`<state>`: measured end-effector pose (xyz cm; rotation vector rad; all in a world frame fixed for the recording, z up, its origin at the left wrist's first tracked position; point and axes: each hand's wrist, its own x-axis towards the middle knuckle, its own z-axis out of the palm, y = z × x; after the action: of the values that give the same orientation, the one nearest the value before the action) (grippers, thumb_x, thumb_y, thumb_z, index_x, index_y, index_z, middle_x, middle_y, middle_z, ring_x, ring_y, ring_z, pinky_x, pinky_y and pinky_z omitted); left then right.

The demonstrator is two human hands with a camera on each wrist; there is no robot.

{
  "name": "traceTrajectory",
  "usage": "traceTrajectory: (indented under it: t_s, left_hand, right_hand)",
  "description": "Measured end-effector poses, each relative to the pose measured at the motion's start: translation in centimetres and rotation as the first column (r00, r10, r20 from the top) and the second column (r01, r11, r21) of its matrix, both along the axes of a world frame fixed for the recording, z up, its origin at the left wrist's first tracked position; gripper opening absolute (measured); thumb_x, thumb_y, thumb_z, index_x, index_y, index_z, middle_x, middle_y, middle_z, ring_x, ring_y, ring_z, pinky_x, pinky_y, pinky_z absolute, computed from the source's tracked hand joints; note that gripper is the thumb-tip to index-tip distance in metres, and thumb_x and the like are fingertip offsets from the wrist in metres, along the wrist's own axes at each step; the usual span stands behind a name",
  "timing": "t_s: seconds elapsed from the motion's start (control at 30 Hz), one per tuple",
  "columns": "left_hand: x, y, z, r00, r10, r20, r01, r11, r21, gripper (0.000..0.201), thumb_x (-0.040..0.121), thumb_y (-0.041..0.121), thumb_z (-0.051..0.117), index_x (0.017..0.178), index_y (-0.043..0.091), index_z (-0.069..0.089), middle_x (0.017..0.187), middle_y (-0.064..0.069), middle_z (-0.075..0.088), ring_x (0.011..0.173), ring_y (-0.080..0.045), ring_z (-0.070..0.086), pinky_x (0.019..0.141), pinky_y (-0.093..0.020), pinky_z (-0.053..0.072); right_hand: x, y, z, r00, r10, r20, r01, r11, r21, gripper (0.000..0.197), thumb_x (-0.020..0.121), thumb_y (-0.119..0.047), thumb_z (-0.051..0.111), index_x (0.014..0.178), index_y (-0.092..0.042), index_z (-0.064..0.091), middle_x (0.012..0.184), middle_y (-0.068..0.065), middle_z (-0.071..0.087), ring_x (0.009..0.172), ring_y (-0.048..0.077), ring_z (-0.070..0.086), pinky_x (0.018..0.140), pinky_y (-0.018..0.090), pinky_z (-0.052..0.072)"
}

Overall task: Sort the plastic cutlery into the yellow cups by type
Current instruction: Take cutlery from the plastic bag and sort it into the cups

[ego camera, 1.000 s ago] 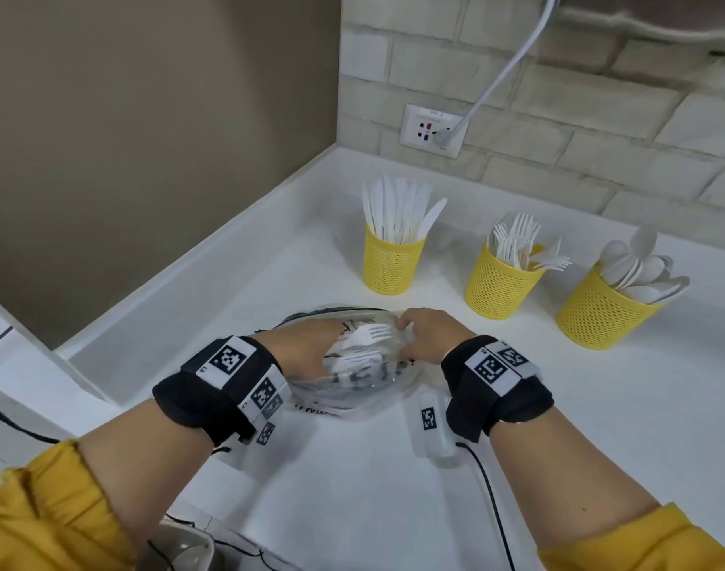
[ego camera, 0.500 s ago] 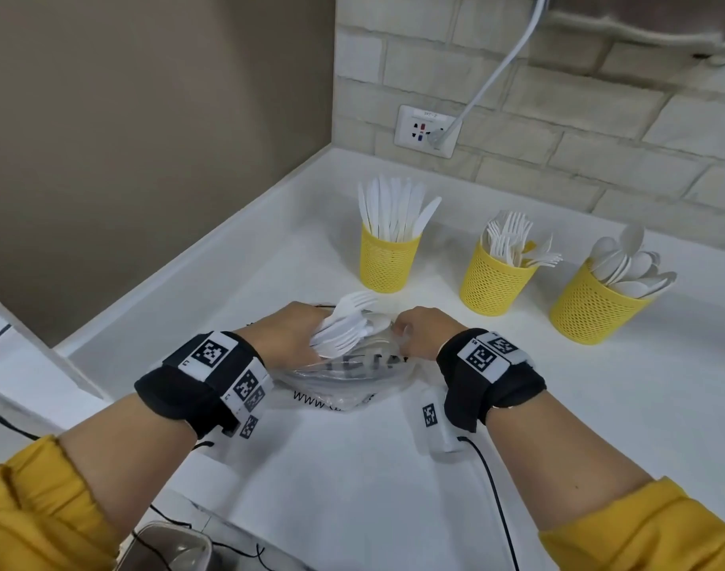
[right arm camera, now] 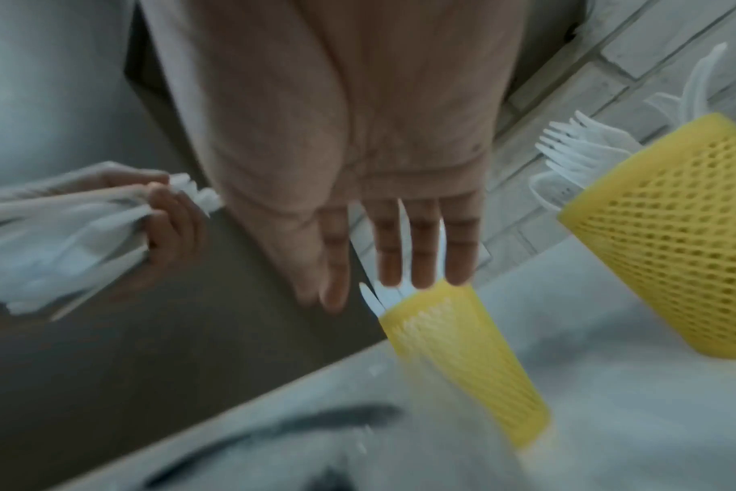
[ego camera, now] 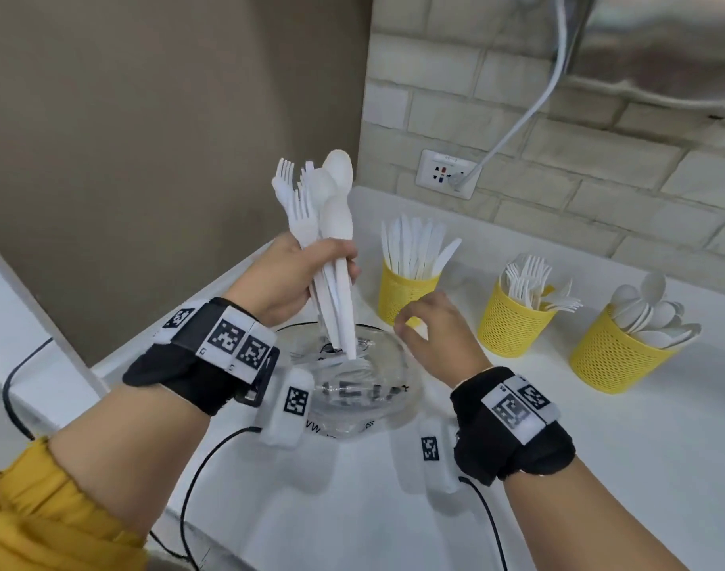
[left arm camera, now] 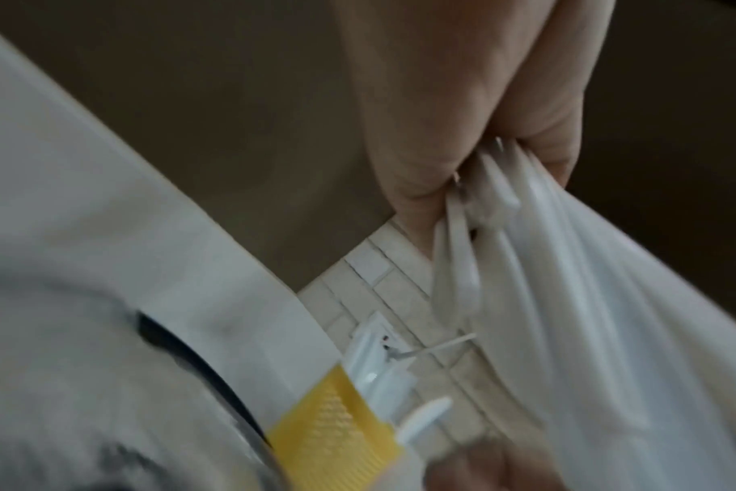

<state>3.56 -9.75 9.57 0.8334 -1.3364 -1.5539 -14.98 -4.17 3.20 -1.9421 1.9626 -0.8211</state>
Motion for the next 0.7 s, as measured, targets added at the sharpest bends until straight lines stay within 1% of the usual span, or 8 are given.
traceTrajectory:
  t_s: [0.07,0.13,0.23,0.33,0.4,0.53,0.63,0.7]
  left_hand:
    - [-1.2,0.7,0.0,0.996,0.025,-0.086,-0.020,0.998,0.059,0.012,0.088,0.005,0.056,0.077,0.007,0.058,0.060,-0.002,0.061,0.060,-0.015,0.061,0.068,-0.031,0.051]
    - [-2.8,1.6,-0.4,0.992,0.058,-0.111,-0.050,0.996,0.079,0.012,0.087,0.007,0.058,0.076,0.007,0.060,0.062,-0.003,0.064,0.063,-0.017,0.063,0.069,-0.033,0.052]
    - [-5.4,3.1,-1.2,0.981,0.118,-0.155,-0.097,0.986,0.139,0.013,0.083,0.008,0.064,0.094,0.002,0.063,0.078,-0.010,0.069,0.066,-0.017,0.069,0.059,-0.027,0.055]
    - [-7.3,3.7,-1.7,0.978,0.109,-0.179,-0.081,0.984,0.156,0.034,0.078,0.007,0.070,0.111,0.005,0.062,0.099,-0.012,0.073,0.085,-0.020,0.072,0.065,-0.025,0.055]
    - [-7.7,3.9,-1.7,0.990,0.040,-0.137,-0.021,0.991,0.131,0.041,0.077,0.010,0.072,0.116,0.007,0.061,0.105,-0.012,0.071,0.091,-0.021,0.070,0.067,-0.026,0.056]
    - [-7.8,4.2,-1.8,0.976,-0.127,-0.177,0.156,0.974,0.163,0.055,0.073,0.019,0.074,0.121,0.002,0.052,0.106,-0.011,0.068,0.088,-0.019,0.070,0.059,-0.032,0.057]
    - [-7.7,4.5,-2.0,0.952,-0.251,-0.178,0.285,0.936,0.205,0.034,0.077,0.023,0.070,0.104,0.003,0.062,0.095,-0.009,0.070,0.084,-0.015,0.070,0.059,-0.027,0.056]
    - [-7.9,4.5,-2.3,0.961,-0.234,-0.147,0.263,0.937,0.230,0.020,0.079,0.020,0.066,0.095,0.009,0.063,0.080,-0.008,0.070,0.075,-0.014,0.069,0.060,-0.026,0.056]
  right_hand:
    - [0.5,0.9,2.4,0.960,0.011,0.279,0.032,0.988,-0.150,0.017,0.090,-0.025,0.057,0.099,-0.013,0.066,0.097,0.002,0.053,0.094,0.016,0.056,0.072,0.014,0.036]
    - [1.4,2.2,4.8,0.867,0.134,0.480,-0.120,0.991,-0.061,0.029,0.085,-0.032,0.062,0.111,-0.022,0.056,0.094,-0.006,0.059,0.089,0.008,0.058,0.074,0.009,0.043]
    - [2.4,3.3,5.3,0.909,0.178,0.376,-0.213,0.975,0.055,0.065,0.076,-0.026,0.073,0.129,-0.022,0.035,0.099,-0.013,0.060,0.088,-0.003,0.058,0.074,0.004,0.044]
    - [2.4,3.2,4.2,0.944,0.076,0.322,-0.090,0.995,0.031,0.051,0.078,-0.012,0.065,0.122,-0.011,0.040,0.098,-0.003,0.062,0.085,0.008,0.060,0.066,0.011,0.046]
    - [1.8,3.3,4.0,0.910,0.060,0.410,-0.104,0.991,0.086,0.037,0.075,-0.004,0.060,0.109,-0.012,0.048,0.080,0.000,0.060,0.069,0.015,0.059,0.054,0.020,0.043]
    - [0.4,4.1,4.2,0.672,0.124,0.730,-0.315,0.940,0.130,0.018,0.069,-0.001,0.055,0.081,-0.013,0.050,0.056,0.009,0.045,0.044,0.016,0.043,0.040,0.024,0.031]
    - [-0.3,4.7,3.7,0.501,0.119,0.857,-0.437,0.890,0.132,0.006,0.076,-0.007,0.057,0.072,-0.011,0.054,0.054,0.007,0.049,0.045,0.017,0.044,0.042,0.022,0.036]
    - [-0.8,4.8,3.4,0.548,0.111,0.829,-0.461,0.867,0.189,0.014,0.083,-0.020,0.057,0.074,-0.009,0.056,0.058,0.004,0.057,0.048,0.016,0.050,0.049,0.021,0.043]
